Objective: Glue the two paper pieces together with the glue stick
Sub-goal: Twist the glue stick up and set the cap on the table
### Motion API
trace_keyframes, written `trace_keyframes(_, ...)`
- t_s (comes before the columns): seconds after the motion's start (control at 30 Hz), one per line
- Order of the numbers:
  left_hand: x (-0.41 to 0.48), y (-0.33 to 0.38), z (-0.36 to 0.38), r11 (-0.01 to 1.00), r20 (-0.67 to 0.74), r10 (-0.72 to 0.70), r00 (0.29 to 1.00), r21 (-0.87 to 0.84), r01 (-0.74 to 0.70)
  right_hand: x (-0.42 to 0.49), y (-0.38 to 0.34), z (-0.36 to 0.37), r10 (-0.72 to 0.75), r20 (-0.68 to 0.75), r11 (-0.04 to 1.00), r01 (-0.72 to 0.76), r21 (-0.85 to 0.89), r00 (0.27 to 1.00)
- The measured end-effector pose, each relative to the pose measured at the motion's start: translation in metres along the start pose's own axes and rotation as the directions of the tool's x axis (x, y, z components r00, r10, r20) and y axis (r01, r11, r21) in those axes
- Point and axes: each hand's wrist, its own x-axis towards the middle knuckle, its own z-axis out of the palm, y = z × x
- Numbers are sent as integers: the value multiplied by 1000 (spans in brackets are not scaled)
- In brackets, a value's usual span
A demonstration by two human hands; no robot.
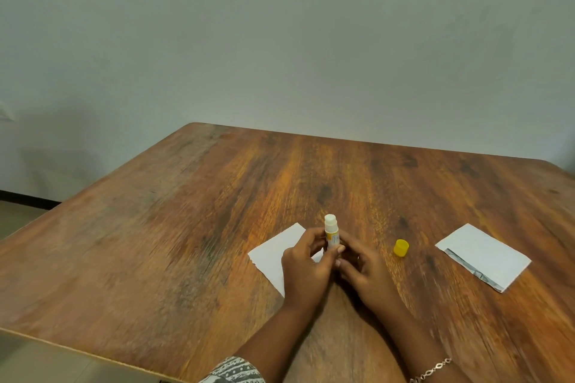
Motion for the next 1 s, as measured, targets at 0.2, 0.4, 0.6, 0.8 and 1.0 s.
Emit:
trace_keyframes(0.2, -2, 1, 2, 999, 52, 18, 999, 30, -20, 1, 4, 4, -26, -82, 970, 5, -245, 996)
trace_keyframes(0.4, -1, 0, 1, 999, 48, 23, 999, 36, -25, 0, 1, 0, 25, -27, 998, -26, -60, 999)
trace_keyframes(0.6, -1, 2, 2, 999, 47, 19, 999, 27, -21, 1, 5, 7, -5, -56, 975, -8, -223, 998)
trace_keyframes(0.8, -3, 2, 2, 1000, 58, 21, 998, 22, -22, 1, 4, 1, 9, -6, 996, -10, -93, 1000)
trace_keyframes(1.0, -1, 3, 0, 1000, 30, 1, 1000, -6, -1, -1, 1, -2, 28, 48, 1000, -29, 9, 998)
